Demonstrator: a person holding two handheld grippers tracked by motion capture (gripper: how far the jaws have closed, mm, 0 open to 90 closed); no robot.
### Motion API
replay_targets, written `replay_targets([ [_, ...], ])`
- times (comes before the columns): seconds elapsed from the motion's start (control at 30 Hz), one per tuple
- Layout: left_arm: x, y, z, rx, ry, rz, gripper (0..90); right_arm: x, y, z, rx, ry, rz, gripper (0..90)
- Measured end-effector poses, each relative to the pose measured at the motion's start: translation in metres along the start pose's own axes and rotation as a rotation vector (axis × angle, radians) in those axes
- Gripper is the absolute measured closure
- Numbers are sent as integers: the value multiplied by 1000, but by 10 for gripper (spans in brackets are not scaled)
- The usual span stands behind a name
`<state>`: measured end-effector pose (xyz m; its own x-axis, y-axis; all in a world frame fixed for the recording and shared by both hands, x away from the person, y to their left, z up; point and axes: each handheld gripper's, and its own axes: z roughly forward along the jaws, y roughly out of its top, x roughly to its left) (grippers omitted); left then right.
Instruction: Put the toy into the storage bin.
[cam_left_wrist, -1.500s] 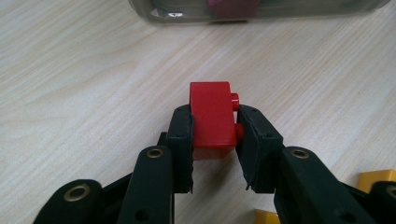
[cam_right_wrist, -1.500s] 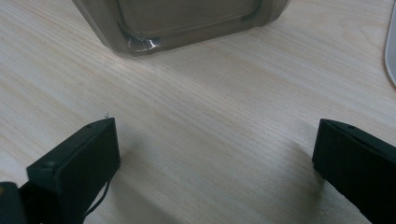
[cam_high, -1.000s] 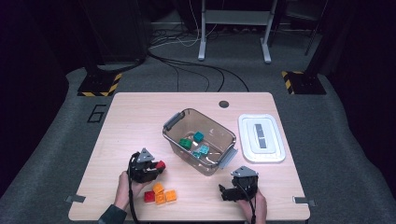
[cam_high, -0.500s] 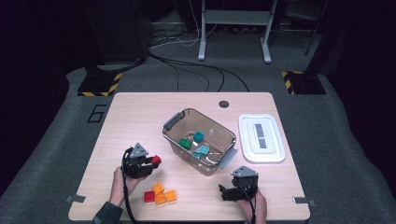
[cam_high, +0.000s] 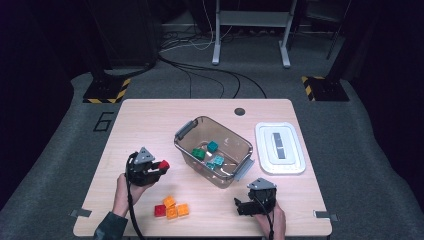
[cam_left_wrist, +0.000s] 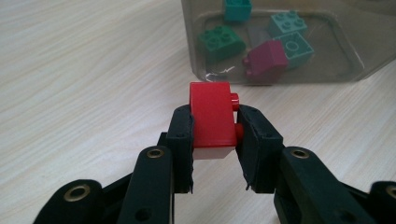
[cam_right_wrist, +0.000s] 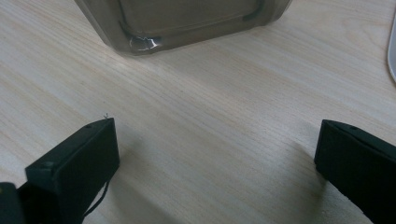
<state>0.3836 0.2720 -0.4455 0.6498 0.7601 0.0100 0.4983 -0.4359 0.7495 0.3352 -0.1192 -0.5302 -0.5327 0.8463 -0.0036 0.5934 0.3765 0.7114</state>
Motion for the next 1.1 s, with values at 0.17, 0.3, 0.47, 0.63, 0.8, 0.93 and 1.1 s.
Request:
replay_targets([
  [0.17,3,7,-7,-12,9,3,674,0,0,0,0,0,0,0],
  [0.3,5,15,-11,-11,11,14,673,0,0,0,0,0,3,0],
  [0.47,6,24,-15,-20,19,26,673,0,0,0,0,0,4,0],
  [0.63,8,36,-22,-46,25,27,673,0,0,0,0,-5,8,0],
  [0.8,10,53,-29,-64,36,46,674,0,0,0,0,-5,8,0],
  [0.93,10,66,-33,-68,39,65,673,0,0,0,0,-11,15,0],
  [1.1,12,77,-33,-79,38,74,674,0,0,0,0,-11,14,0],
])
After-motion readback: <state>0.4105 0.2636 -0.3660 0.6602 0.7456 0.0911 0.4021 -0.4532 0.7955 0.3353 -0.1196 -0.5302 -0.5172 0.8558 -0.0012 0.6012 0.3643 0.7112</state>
